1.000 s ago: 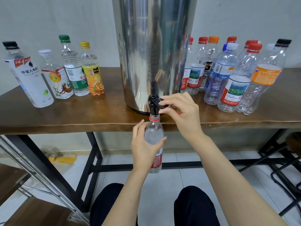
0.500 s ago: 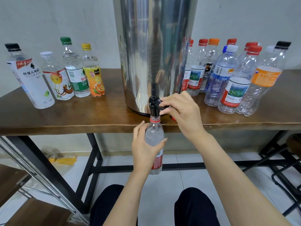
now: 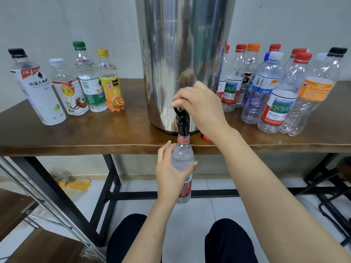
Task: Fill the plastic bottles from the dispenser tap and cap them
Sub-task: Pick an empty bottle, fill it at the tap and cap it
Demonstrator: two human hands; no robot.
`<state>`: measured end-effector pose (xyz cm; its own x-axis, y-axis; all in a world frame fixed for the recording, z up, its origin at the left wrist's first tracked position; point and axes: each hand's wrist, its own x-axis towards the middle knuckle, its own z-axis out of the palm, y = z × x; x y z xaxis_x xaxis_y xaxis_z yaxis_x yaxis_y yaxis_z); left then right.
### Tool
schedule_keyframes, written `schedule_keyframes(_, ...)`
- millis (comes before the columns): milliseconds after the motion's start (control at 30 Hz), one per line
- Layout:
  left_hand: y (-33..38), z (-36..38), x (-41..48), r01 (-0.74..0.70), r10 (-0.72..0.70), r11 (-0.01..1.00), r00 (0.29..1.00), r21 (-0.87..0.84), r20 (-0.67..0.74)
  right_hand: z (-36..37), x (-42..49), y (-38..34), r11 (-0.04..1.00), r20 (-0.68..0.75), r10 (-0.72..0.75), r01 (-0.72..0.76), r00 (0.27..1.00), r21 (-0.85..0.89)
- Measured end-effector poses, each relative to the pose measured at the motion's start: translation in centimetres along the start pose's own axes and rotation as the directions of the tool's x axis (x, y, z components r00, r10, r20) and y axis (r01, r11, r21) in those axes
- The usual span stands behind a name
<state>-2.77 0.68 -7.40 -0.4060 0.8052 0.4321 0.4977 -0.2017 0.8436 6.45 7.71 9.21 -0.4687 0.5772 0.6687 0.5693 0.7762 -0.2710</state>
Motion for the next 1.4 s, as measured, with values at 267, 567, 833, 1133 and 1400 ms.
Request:
schedule_keyframes(267,-0.1,-0.2,0.1,0.006,-0.006,1.000,1.000,0.007,0.009,0.9,-0.3,0.2,0.963,-0.105,0.109,-0.079,0.988,0.258)
schedule_keyframes(567,-0.2,-0.5,0.1,0.005,-0.005,1.000,0.999,-0.008,0.039,0.9,-5.0,7.0,0.866,0.058,0.482,-0.486,0.874,0.120)
schedule_keyframes(833,-0.5,-0.9,-1.3,0.013,-0.013,1.000,0.994,0.004,0.106,2.7,-7.9,7.5,0.890,0.272,0.455,-0.437,0.848,-0.127)
schedule_keyframes(1133,-0.1,-3.8,-2.5,0.029,-0.028,1.000,0.999,-0.002,0.042,2.9,-8.1,6.6,0.919,0.290,0.388,-0.343,0.875,-0.195)
schedule_keyframes(1400,1.1,-6.5,-1.6,0.001,-0.001,1.000,0.999,0.008,-0.044,3.9,-8.0,6.0,0.917,0.247,0.399,-0.387,0.883,-0.098)
